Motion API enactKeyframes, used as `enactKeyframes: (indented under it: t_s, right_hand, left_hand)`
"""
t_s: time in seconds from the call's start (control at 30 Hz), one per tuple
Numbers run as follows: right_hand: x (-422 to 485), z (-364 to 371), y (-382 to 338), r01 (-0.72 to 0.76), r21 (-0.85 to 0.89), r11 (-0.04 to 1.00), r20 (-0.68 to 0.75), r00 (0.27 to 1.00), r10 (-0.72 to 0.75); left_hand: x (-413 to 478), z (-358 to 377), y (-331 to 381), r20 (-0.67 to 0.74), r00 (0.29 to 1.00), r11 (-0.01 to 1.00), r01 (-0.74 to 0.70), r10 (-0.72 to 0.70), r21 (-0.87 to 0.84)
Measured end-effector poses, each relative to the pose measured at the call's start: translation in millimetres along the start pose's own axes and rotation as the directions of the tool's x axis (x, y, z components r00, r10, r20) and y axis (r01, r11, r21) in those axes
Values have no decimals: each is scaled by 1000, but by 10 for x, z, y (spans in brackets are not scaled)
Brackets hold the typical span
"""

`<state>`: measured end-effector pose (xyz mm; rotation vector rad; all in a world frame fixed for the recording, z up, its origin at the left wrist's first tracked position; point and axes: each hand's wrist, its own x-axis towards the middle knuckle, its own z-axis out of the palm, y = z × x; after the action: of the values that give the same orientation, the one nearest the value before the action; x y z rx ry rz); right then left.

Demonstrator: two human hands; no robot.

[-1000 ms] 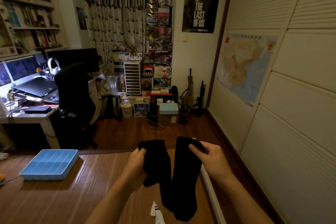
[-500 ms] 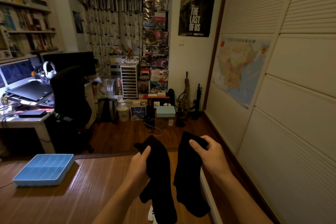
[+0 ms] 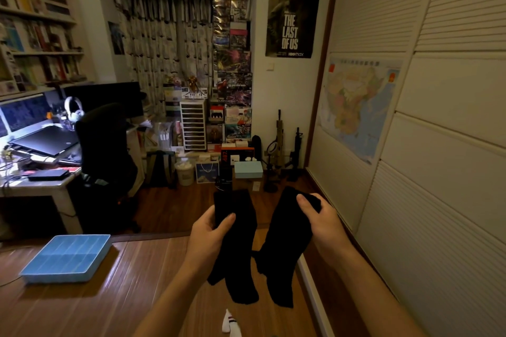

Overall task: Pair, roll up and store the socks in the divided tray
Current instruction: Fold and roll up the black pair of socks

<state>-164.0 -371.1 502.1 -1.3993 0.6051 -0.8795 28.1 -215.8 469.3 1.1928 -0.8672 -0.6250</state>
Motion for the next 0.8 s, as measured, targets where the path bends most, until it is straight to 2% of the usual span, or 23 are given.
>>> enactKeyframes:
  t_s: [0.2,0.37,0.53,0.63,0.8]
  right_hand:
    - [41,-60,-127,44,-55,998,23,999,-43]
    - [-56,-48,-283,26,-24,999,176,984,-21]
    - [-229,127,-334,1,-1,1000,335,942,-1]
    - [-307,293,-251,48,-68,997,287,958,-26]
    - [-330,429,-102,163,-247,955,50,987,-155]
  left_hand:
    - [100,-29,41,-35,997,997,75,-75,-23]
    - [153,-24,36,-14,994,994,106,-107,-38]
    - [94,109,-10,151,978,982,158,-141,-105]
    - [6,283,-38,272,953,972,182,-136,-151]
    - [-96,451,-7,413,905,945,217,-101,-243]
